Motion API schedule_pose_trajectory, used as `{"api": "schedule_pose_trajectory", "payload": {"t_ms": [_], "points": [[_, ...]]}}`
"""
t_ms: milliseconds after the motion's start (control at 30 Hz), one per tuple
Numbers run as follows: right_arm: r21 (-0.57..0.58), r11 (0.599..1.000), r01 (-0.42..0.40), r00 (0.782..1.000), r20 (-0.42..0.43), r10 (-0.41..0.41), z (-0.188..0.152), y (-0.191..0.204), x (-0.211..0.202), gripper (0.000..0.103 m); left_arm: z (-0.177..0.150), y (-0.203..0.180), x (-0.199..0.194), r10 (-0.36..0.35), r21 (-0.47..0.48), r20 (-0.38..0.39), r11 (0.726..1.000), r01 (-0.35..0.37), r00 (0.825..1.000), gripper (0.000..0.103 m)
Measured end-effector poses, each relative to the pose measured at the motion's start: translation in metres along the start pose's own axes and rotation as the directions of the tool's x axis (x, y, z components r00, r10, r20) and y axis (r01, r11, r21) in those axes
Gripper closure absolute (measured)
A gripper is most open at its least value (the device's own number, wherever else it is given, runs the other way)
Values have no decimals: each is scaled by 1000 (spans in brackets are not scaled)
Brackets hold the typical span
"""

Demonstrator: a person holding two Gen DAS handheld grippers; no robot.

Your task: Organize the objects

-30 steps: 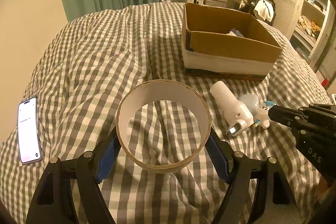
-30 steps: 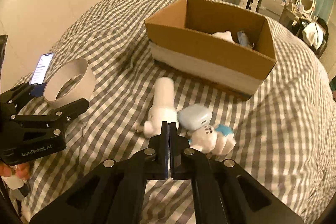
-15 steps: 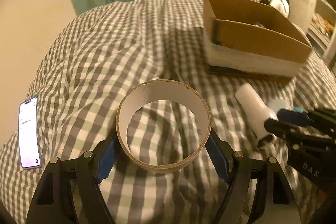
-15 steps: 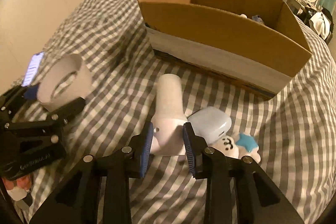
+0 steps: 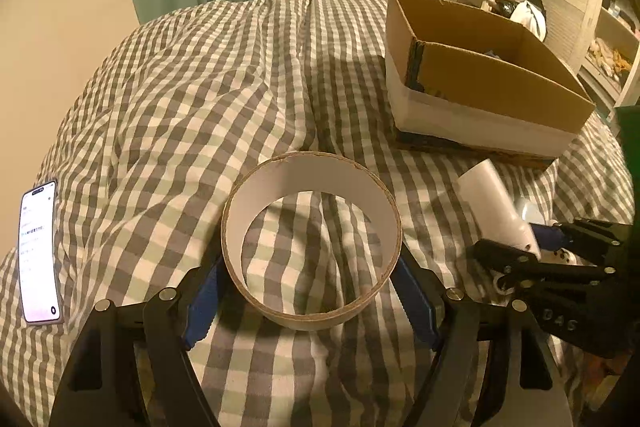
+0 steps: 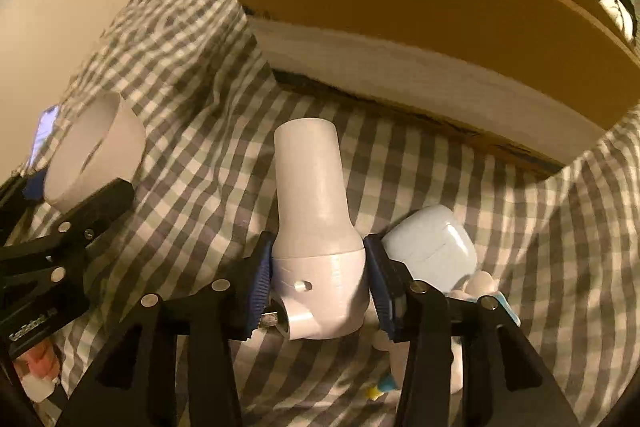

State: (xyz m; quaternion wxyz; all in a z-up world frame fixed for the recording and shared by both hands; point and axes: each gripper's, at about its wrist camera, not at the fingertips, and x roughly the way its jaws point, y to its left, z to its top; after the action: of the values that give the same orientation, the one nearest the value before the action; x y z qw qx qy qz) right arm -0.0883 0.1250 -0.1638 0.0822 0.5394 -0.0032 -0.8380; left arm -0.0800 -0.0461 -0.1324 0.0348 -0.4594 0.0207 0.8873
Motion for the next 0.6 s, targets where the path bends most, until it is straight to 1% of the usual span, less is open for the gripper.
{"api": "schedule_pose_trajectory", "payload": {"t_ms": [167, 333, 433, 600], "points": [[-4, 1000, 17, 997, 71, -17, -12, 1, -32, 59, -6, -6, -18, -20, 20, 8, 1000, 20, 1000, 24], [-5, 999, 37, 989, 145, -35, -16, 1, -74, 59, -3, -14, -48, -47, 34, 58, 998, 45, 997, 24], [-24, 998, 58, 979, 195, -52, -12, 1, -105, 59, 9, -19, -71, -66, 47, 109, 997, 61, 992, 24], [-29, 997, 76, 957, 284, -65, 1, -9, -158, 59, 37, -34, -97, -94, 84, 171, 993, 80, 981, 24]]}}
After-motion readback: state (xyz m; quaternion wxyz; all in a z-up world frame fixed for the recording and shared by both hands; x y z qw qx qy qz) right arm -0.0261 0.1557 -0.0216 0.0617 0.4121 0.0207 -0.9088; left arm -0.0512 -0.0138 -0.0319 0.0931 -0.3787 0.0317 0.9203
